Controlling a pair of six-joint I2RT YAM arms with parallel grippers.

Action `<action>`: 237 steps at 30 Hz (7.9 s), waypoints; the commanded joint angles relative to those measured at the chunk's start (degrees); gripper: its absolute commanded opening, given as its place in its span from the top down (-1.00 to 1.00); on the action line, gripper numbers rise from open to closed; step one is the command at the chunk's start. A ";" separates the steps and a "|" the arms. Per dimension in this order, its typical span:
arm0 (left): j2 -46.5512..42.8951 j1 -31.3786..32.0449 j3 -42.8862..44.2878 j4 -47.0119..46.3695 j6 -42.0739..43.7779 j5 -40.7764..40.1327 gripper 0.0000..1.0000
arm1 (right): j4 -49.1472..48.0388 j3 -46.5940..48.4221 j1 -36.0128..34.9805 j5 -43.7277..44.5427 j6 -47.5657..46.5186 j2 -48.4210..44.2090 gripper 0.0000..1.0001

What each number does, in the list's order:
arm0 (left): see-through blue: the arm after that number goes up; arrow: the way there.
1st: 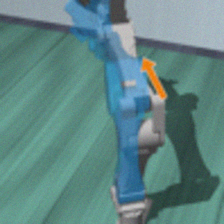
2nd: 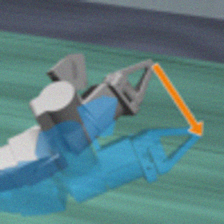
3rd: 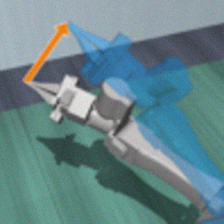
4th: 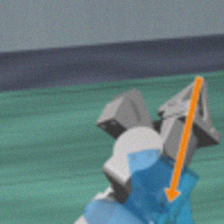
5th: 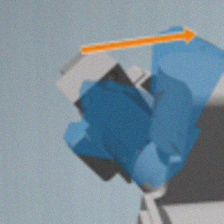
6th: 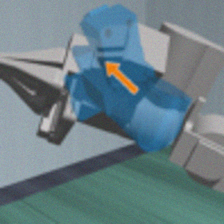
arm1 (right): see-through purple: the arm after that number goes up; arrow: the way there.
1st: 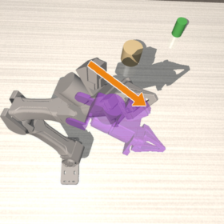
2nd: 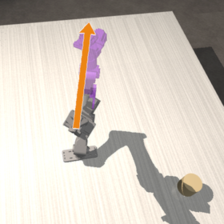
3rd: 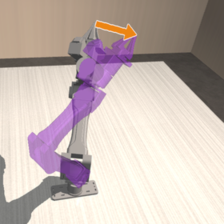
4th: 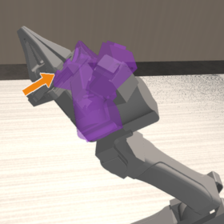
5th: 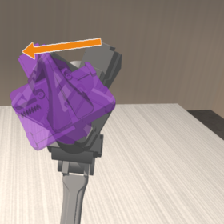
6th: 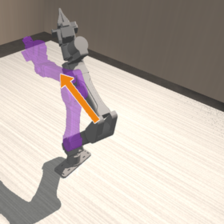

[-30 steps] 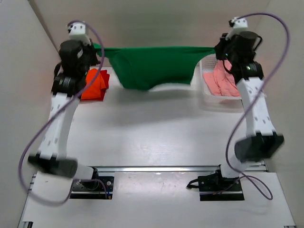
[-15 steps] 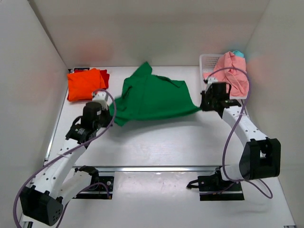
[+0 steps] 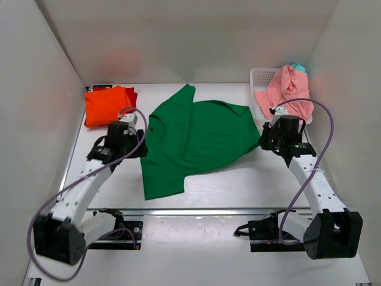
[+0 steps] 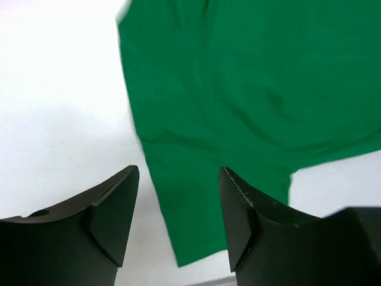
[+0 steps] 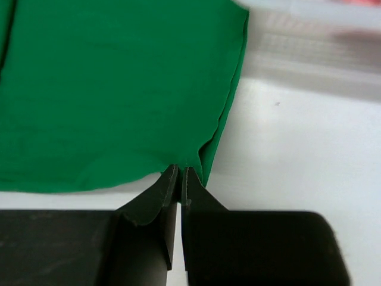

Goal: Fold and stack the t-shirts
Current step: Flatten out the tshirt, then fold the flattened tshirt in 1/3 of the way

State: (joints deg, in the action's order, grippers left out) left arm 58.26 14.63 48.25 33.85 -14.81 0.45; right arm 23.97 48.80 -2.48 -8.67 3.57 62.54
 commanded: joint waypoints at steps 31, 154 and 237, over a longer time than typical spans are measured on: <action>-4.55 -0.74 20.47 15.10 1.18 -8.89 1.00 | 6.35 10.96 5.47 -6.98 4.95 -12.52 1.00; 20.06 -11.74 5.20 -9.16 -3.74 -1.85 -0.01 | -11.04 -5.00 0.29 1.47 10.74 7.18 0.08; 31.56 2.24 -2.46 -4.22 -2.51 -3.87 0.41 | -11.13 -7.05 -8.15 -3.73 13.65 8.21 0.32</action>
State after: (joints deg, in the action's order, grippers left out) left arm 88.58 15.44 47.16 30.92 -16.97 -3.81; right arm 14.15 39.99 -10.83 -12.12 17.80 71.18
